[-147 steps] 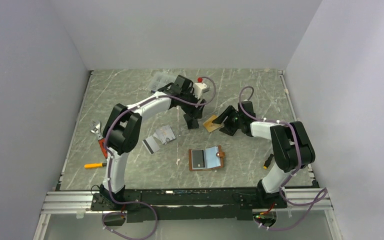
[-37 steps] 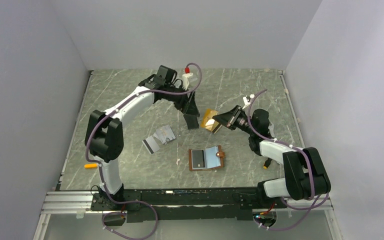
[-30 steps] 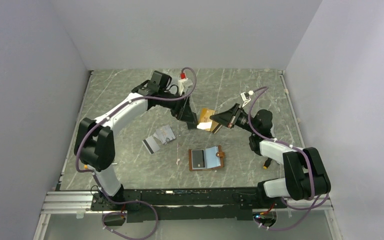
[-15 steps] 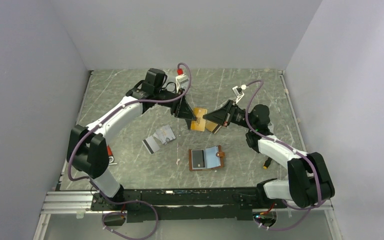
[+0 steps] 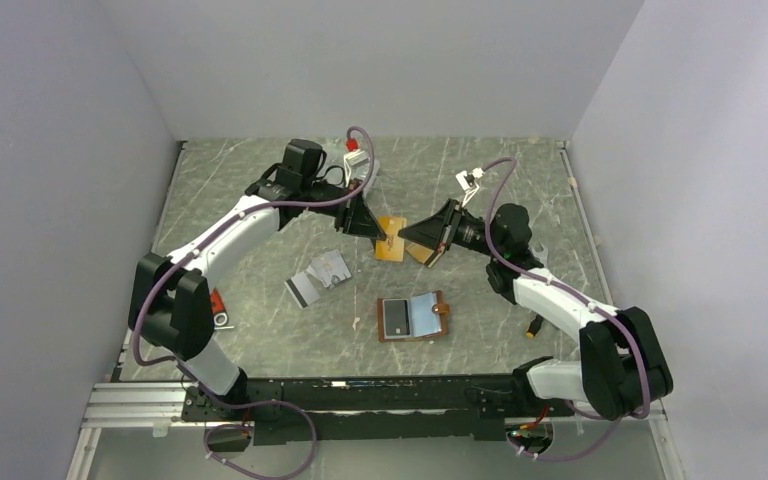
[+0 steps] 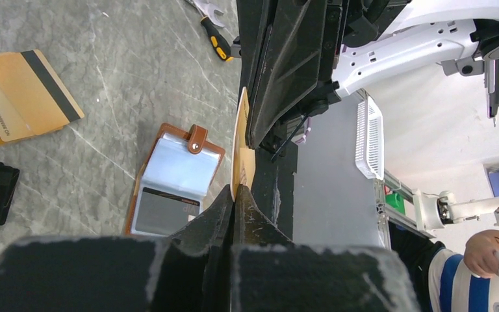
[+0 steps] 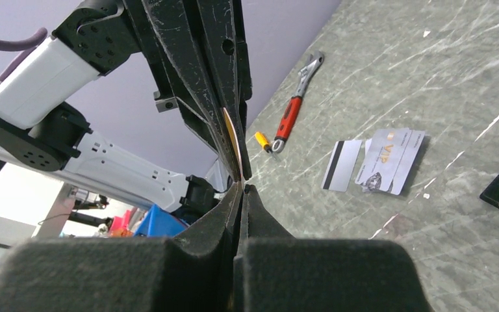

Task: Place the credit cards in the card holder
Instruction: Pick up the credit card from the center of the board.

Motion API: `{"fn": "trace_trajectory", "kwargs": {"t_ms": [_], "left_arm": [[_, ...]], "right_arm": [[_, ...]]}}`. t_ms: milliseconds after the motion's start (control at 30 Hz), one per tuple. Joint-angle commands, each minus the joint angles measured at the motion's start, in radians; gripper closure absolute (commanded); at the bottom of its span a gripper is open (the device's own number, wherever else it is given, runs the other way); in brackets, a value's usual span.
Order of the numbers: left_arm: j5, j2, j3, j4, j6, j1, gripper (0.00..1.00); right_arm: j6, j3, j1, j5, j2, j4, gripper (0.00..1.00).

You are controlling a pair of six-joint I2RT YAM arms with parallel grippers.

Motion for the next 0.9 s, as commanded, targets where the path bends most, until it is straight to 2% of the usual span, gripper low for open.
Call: {"fn": "trace_trajectory", "kwargs": {"t_ms": [0,200,500,567,700,733,800,867], "left_arm": [[0.033,-0.03,0.002,0.083,-0.016,-0.028,0.97],[0.061,-0.006,0.007,0.117,-0.052,-0.026,0.97],[0.089,0.005,0.014,0.129,-0.068,-0.022,0.97],[0.091,0.005,0.012,0.13,-0.07,-0.021,0.97],[0.076,-0.005,0.006,0.118,-0.055,-0.015,0.98],[0.074,-0.006,0.006,0.118,-0.054,-0.012,0.98],[0.074,-0.007,0.008,0.114,-0.05,-0.007,0.99],[0.074,-0.007,0.013,0.107,-0.046,-0.003,0.99]], "right_arm": [[0.027,0.008,0.055,-0.004,-0.026,0.084,1.0],[0.061,-0.002,0.08,-0.003,-0.027,0.123,1.0],[0.099,0.003,0.11,-0.02,0.0,0.182,0.89],[0.097,0.001,0.111,-0.02,-0.002,0.183,0.89],[0.063,0.005,0.111,-0.005,-0.03,0.108,0.99],[0.049,0.007,0.109,-0.002,-0.042,0.075,0.97],[0.022,0.009,0.11,0.003,-0.063,0.019,0.84],[0.012,0.003,0.11,0.012,-0.084,-0.006,0.79]]}}
